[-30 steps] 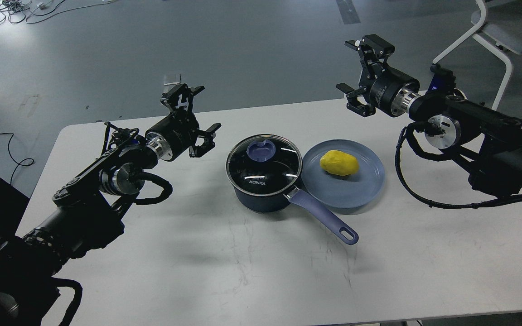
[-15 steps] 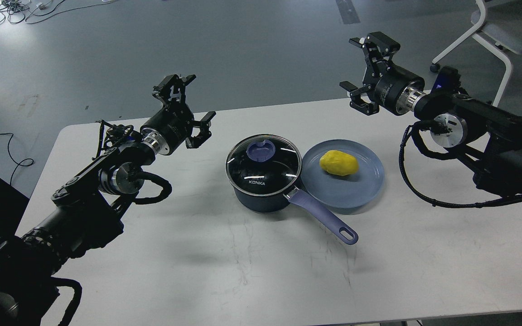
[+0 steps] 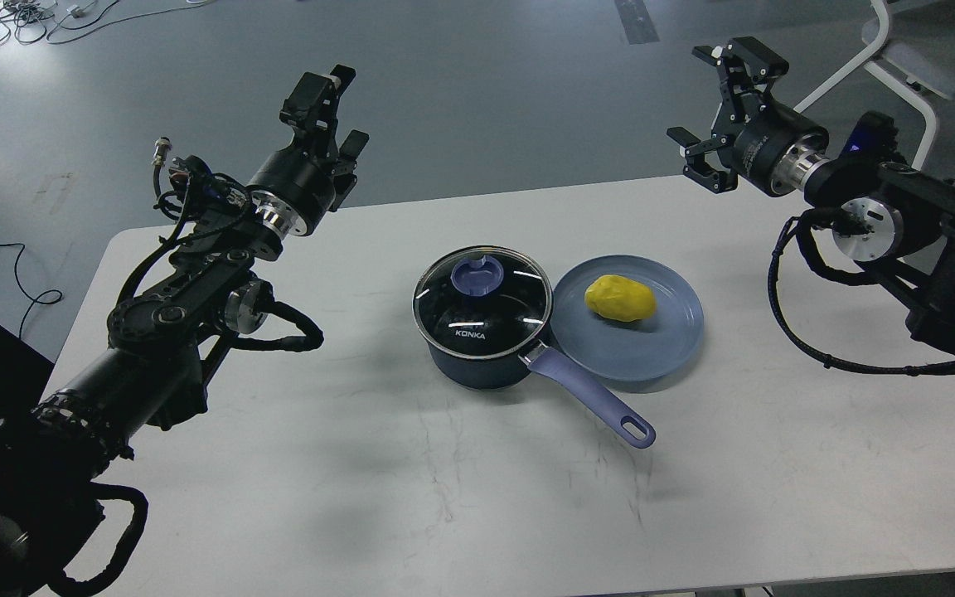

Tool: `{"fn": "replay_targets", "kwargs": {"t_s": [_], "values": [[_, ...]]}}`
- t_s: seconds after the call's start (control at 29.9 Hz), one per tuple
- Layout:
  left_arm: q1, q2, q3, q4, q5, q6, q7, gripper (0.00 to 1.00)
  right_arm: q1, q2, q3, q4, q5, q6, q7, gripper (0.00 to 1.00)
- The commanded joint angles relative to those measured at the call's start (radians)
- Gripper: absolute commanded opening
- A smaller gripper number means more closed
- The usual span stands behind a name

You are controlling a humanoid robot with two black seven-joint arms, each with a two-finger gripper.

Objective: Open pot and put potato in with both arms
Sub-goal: 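Lower the left gripper onto the glass lid's dark knob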

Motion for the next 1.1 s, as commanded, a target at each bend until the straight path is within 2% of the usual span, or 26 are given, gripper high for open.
{"fn": "replay_targets", "kwargs": {"t_s": [0.0,0.07,0.2,0.37,0.4,0.57,0.7,0.84,1.07], "values": [[0.002,0.046,0.006,-0.162,0.266,0.154,-0.003,0.99,-0.062,-0.026,0.064,0.0,0.001,0.001,-0.006,1.0],[0.004,0.058,0.03,-0.191,0.383,0.206,-0.003,0.99,-0.081,-0.031,0.069,0.0,0.001,0.003,-0.008,1.0],[0.001,0.067,0.232,-0.214,0.737,0.441,-0.003,0.99,-0.109,-0.035,0.072,0.0,0.001,0.0,-0.008,1.0],[-0.012,0.069,0.361,-0.213,0.811,0.501,-0.003,0.99,-0.109,-0.035,0.072,0.001,0.001,-0.005,-0.008,1.0],[-0.019,0.067,0.392,-0.207,0.864,0.535,-0.003,0.99,-0.107,-0.034,0.07,0.0,0.001,-0.006,-0.008,1.0],[-0.024,0.063,0.475,-0.182,1.041,0.537,-0.003,0.99,-0.084,-0.011,0.055,-0.002,-0.001,-0.012,-0.014,1.0],[-0.027,0.067,0.498,-0.15,1.058,0.537,-0.003,0.99,-0.047,0.021,0.009,-0.012,-0.002,-0.025,-0.029,1.0],[-0.047,0.066,0.587,-0.136,1.086,0.537,-0.003,0.99,-0.04,0.032,-0.019,-0.022,-0.004,-0.046,-0.033,1.0],[-0.042,0.038,0.592,-0.102,1.083,0.537,-0.003,0.99,-0.04,0.043,-0.023,-0.037,-0.005,-0.048,-0.033,1.0]]}}
